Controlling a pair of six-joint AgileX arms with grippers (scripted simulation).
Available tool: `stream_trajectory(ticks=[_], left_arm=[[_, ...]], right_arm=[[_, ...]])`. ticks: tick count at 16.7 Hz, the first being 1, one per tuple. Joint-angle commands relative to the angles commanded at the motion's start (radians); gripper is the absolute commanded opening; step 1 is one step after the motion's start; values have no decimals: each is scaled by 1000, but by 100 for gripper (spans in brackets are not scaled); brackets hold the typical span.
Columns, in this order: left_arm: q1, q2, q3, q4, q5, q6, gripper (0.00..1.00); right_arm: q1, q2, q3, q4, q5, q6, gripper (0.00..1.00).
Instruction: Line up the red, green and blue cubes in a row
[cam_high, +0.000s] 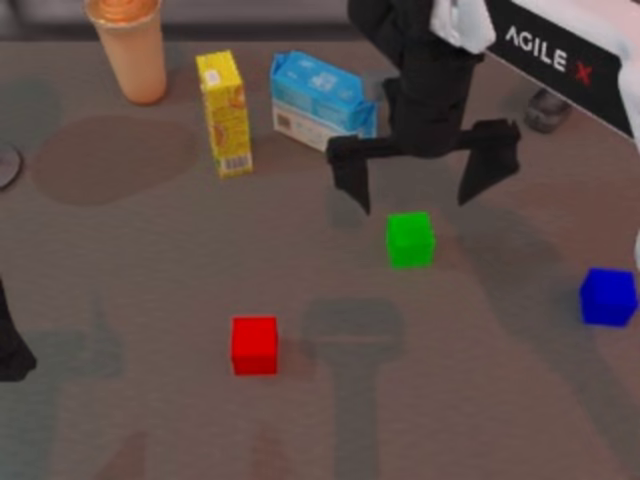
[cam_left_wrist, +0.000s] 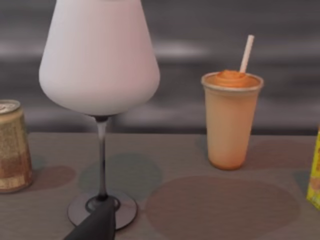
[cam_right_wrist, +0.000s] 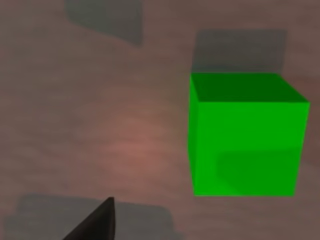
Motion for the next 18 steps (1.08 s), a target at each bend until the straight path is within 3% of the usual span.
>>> stream_trajectory(ticks=[8, 13, 18], left_arm=[[0, 0, 0, 0, 0, 0, 100], [0, 0, 0, 0, 0, 0, 100], [0, 0, 0, 0, 0, 0, 100]], right_arm=[[6, 37, -221, 260, 0, 2, 100], [6, 43, -242, 283, 0, 3, 100], [6, 43, -242, 283, 0, 3, 62]])
